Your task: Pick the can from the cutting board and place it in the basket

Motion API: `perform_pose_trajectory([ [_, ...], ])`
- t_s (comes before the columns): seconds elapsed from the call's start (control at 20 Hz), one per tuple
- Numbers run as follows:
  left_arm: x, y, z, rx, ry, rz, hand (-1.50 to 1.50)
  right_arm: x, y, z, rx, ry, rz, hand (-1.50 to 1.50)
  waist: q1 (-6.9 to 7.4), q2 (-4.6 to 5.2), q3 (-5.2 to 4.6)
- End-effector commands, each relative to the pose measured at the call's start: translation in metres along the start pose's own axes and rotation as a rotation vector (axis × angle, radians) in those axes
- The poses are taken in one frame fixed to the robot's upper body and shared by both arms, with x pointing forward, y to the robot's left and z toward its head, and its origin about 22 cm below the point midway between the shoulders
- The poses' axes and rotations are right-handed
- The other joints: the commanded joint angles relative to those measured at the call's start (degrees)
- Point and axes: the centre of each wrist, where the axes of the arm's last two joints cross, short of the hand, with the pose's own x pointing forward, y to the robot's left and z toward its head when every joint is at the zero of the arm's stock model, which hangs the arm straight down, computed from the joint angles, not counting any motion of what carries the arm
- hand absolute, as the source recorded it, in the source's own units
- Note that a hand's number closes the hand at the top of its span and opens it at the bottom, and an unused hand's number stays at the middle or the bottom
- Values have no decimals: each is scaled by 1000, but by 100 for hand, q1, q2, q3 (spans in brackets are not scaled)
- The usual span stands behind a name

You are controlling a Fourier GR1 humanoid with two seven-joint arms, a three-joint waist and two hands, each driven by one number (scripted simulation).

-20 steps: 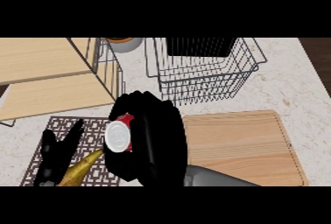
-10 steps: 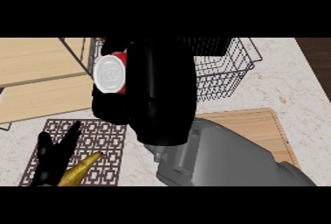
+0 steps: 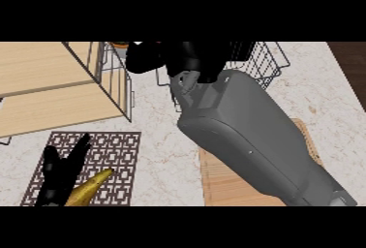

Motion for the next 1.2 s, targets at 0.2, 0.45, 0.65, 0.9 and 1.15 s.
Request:
perform_pose_trajectory([
  [0.2, -19, -12, -3, -13, 65, -2, 0, -31, 17, -41, 25, 95, 0, 150, -1, 44, -58],
  [0.45, -13, 10, -6, -17, 54, 20, 0, -59, 28, -58, 17, 168, -91, 150, 46, 59, -59],
  [0.65, -15, 7, -1, -8, 56, 14, 0, -95, 27, -64, 20, 181, -203, 150, 7, 47, -55],
  [0.9, -4, -5, -1, 1, 67, 22, 0, -131, 39, -67, 27, 191, -192, 150, -10, 39, -53],
  [1.15, -20, 10, 0, 11, 62, 8, 0, -172, 20, -89, -95, 293, 15, 150, -30, 47, -62],
])
